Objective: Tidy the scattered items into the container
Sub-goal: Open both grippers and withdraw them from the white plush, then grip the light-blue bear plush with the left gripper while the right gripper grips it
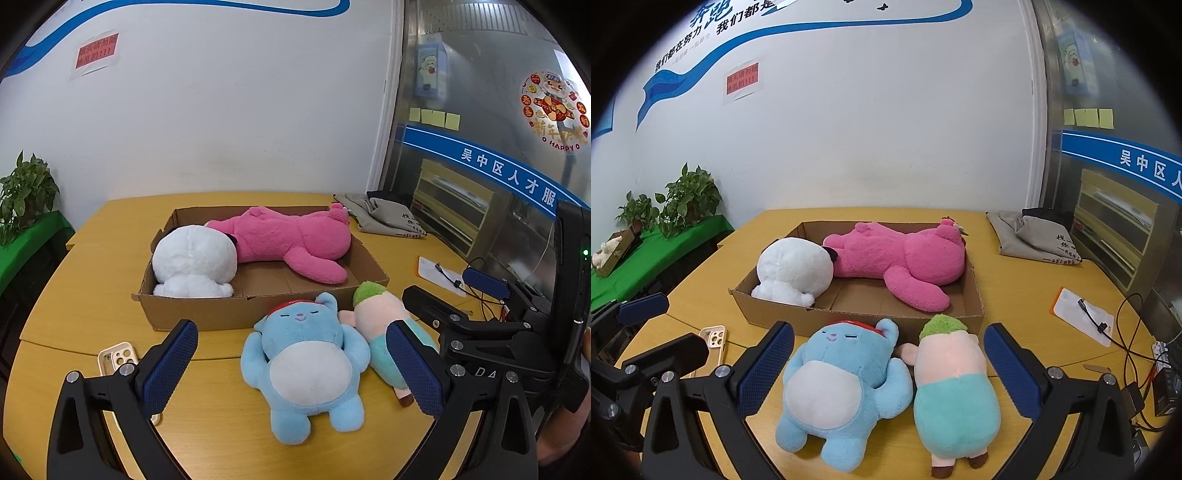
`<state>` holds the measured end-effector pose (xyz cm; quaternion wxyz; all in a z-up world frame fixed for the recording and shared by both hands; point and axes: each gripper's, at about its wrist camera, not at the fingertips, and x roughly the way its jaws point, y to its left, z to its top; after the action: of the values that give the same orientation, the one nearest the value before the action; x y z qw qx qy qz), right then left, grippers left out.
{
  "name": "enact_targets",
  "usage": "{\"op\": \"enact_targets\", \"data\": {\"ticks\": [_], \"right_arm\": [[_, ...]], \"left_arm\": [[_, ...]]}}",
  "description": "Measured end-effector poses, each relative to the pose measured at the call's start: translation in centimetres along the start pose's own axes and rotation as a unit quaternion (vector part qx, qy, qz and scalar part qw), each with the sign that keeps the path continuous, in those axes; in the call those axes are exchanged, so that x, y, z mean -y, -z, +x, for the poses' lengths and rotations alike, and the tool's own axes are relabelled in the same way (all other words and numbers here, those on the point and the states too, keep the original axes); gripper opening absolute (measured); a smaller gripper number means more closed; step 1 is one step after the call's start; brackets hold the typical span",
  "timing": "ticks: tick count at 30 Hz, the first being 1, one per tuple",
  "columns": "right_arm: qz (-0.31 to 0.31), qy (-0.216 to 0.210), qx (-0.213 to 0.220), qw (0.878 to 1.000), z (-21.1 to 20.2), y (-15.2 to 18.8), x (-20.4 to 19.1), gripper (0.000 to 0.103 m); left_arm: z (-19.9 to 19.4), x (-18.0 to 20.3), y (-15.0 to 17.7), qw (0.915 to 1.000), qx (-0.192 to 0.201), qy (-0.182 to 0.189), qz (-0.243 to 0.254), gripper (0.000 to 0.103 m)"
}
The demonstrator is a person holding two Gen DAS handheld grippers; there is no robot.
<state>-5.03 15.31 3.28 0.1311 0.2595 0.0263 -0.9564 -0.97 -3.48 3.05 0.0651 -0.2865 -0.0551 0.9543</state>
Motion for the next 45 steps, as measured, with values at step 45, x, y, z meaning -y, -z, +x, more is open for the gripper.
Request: {"op": "enact_targets", "data": {"ticks": [45], "right_arm": [[0.01,-0.038,-0.043,0.998,2.5,4.1,0.8,0.103]], "left_arm": [[2.6,-2.6,0.7,0.9968,-0.043,0.055,-0.04,0.103]]}}
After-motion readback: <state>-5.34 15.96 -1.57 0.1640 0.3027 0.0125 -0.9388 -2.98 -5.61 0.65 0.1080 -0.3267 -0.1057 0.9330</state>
